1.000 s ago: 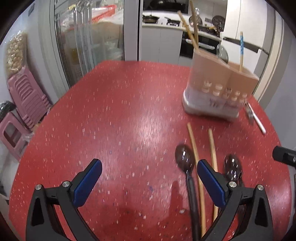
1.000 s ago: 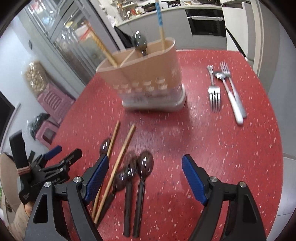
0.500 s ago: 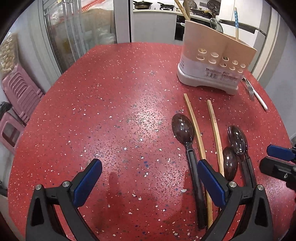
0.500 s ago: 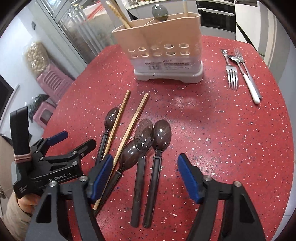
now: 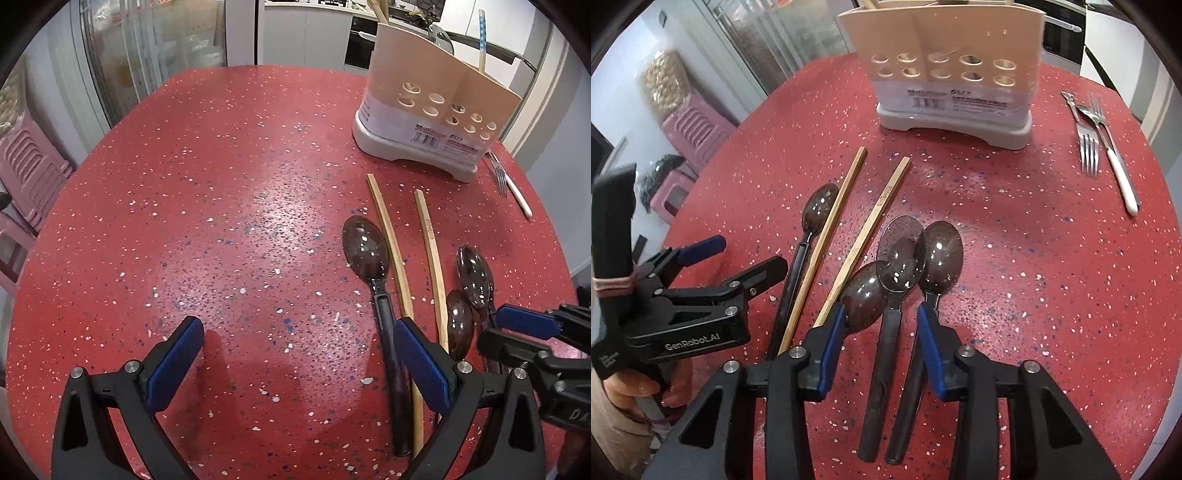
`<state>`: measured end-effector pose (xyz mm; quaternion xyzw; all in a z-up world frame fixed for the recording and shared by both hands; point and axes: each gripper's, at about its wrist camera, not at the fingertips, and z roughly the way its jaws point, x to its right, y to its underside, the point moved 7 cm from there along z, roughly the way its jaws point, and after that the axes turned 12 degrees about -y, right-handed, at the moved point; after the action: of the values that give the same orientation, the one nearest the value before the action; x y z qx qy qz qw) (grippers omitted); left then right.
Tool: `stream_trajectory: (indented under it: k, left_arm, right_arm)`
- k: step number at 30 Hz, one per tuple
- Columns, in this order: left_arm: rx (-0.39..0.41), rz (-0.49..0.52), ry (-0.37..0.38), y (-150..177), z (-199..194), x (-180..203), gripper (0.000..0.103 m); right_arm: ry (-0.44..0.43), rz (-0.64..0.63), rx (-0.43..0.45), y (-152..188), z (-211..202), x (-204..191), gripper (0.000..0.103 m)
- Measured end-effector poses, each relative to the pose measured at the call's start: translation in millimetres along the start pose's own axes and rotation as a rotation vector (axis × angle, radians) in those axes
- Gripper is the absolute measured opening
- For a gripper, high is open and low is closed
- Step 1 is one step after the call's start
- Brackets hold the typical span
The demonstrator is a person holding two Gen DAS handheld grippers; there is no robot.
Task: Organize utensils
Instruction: 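Move both open tools back over the remaining spoons and chopsticks, then grasp a brown spoon with the right tool while the left tool grasps another brown spoon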
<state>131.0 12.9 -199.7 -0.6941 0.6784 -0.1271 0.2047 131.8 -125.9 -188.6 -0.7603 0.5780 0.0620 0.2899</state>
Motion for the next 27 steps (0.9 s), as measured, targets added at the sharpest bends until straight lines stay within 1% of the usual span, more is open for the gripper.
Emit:
stream_trajectory:
  k: [5,9,11,13,14,21,23,27]
  left_arm:
    - [-0.020,0.002,-0.001,-1.5,6.5,2.0,0.103]
    - [-0.024,0.019,-0.009,-2.7,7.9,8.4,0.103]
    - [-0.027,0.025,-0.013,-3.4,8.7,10.2,0.103]
    - [-0.031,0.029,-0.010,-4.6,8.9,13.6,0.103]
    - [-0.033,0.031,-0.009,-6.1,10.9,14.7,0.103]
    - [-0.044,0.058,-0.046,-9.6,14.9,21.7,0.103]
    - [-0.045,0.060,-0.045,-10.9,14.9,23.9,0.103]
    - [-0.052,0.062,-0.044,-13.0,15.4,24.7,0.103]
  right_arm:
    - [0.046,-0.033,-0.011,-0.3,5.2,-1.6,0.035]
    - [0.098,-0.070,-0.023,0.7,7.1,-2.7,0.026]
    - [0.121,-0.082,-0.026,1.1,7.1,-2.2,0.020]
    - [0.129,-0.086,-0.027,2.2,6.2,-2.8,0.016]
    - [0.131,-0.088,-0.027,2.1,6.0,-2.9,0.012]
    - [0.102,-0.077,-0.013,4.2,2.9,1.2,0.012]
    - [0.090,-0.070,-0.008,4.4,0.8,3.3,0.011]
    - [0.068,-0.060,0.011,5.3,-9.5,8.9,0.006]
